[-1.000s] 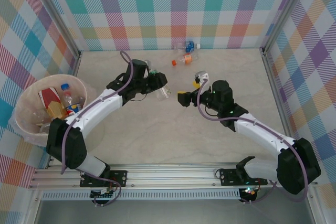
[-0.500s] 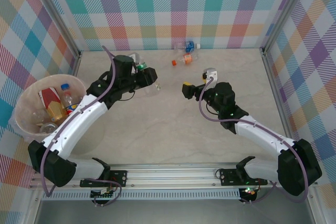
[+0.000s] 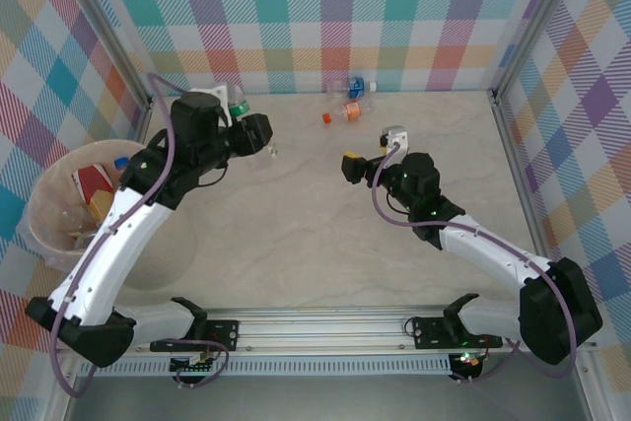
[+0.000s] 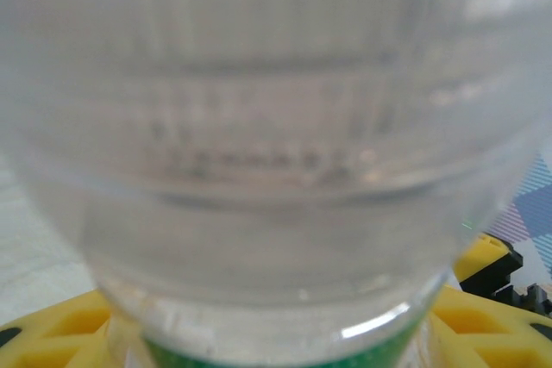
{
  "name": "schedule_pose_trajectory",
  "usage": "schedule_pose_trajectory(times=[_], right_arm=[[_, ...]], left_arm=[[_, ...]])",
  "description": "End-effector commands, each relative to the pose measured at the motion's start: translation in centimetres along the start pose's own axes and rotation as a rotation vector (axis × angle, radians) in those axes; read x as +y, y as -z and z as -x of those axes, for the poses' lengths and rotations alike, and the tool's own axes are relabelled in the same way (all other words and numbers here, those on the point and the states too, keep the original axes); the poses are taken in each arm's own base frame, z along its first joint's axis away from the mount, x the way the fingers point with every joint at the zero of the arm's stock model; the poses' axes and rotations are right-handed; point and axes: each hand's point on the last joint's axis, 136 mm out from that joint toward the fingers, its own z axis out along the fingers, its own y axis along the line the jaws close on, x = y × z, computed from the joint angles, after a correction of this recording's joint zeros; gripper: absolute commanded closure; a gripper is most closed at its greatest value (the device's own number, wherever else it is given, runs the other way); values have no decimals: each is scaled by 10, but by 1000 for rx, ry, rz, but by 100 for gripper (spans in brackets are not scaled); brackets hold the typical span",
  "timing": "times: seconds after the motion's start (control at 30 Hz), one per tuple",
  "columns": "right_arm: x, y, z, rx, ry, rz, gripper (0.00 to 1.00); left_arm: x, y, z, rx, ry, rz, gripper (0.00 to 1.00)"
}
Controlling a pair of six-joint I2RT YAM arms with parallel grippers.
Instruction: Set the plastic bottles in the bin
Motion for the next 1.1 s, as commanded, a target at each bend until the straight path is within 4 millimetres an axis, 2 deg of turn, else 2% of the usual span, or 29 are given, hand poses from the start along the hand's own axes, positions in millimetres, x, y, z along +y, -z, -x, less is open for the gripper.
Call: schedule_pose_trajectory(times=[0.0, 0.1, 0.33, 0.4, 0.53, 0.7, 0.77, 0.93, 1.07], right_arm=[[8, 0, 24, -55, 13, 20, 0], [8, 0, 27, -54, 13, 18, 0], [2, -3, 25, -42, 10, -17, 0], [0, -3, 23, -39, 8, -30, 0], [-8, -4, 22, -38, 2, -72, 0], [-14, -6, 18, -27, 9, -107, 0], [-15, -8, 17, -22, 7, -114, 0], [-14, -11, 14, -5, -2, -111, 0], [-15, -11, 12, 15, 6, -116, 0]], left_arm=[[1, 33, 23, -87, -47, 7, 44], [6, 52, 36, -129, -81, 49, 44], [38, 91, 64, -236, -151, 270, 43], [55, 106, 73, -264, -177, 389, 43], [100, 151, 92, -316, -236, 746, 42], [132, 184, 100, -302, -260, 955, 39], [147, 188, 97, -249, -228, 984, 41], [190, 175, 67, -62, -71, 968, 42], [202, 156, 41, 62, 3, 909, 42]])
